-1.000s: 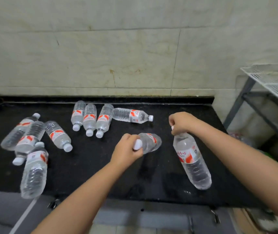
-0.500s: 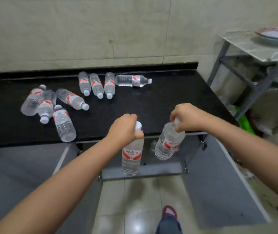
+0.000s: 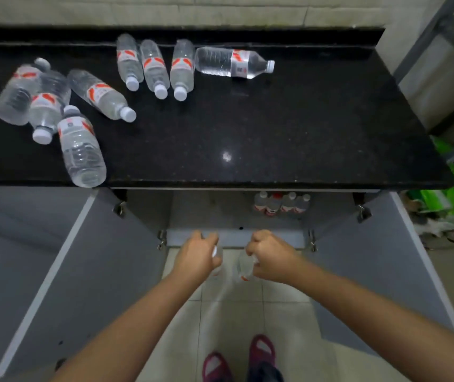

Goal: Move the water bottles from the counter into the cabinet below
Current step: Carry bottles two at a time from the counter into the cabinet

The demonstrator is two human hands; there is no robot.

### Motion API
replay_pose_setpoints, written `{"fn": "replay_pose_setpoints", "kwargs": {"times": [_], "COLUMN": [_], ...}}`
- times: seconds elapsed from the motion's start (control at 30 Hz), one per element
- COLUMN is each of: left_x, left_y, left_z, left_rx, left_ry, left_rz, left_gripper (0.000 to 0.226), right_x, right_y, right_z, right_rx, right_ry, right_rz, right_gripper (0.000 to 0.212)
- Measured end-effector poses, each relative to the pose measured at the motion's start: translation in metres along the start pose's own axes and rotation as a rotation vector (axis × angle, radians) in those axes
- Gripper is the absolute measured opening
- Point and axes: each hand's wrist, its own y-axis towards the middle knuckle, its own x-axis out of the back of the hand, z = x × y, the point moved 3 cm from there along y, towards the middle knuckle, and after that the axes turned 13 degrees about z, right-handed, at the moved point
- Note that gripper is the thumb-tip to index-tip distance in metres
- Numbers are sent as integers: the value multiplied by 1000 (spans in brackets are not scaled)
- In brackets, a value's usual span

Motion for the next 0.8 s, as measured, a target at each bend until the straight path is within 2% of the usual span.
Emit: {"fn": "replay_pose_setpoints", "kwargs": {"times": [0.17,0.33,0.43,0.53,0.67,0.8], "left_x": [-44,-92,-120,-144,-165,-165], "left_y": [99,210,271,328,381,403], "left_z": [17,40,57,72,90,101], "left_rx": [77,77,75,52,45,42], "left_ry": [-30,-51,-86,-116,-127,-121], "left_rz": [21,2,-56,-121,-175,-256], "left_gripper": [36,41,38,33,32,40], "right_x": [-42,-81,-102,-121,-129,-119], "right_y": [102,211,275,335,392,413], "right_z": [-50,-104,-139,-169,-196,-209], "right_rx": [-39,-85,-98,-63,-55,-75], "right_ry": [-85,-165,-138,-130,-79,-71], "right_rz": [-19,-69,-133,-158,-190,-257], "right_gripper": [33,28,23,29,28,28]}}
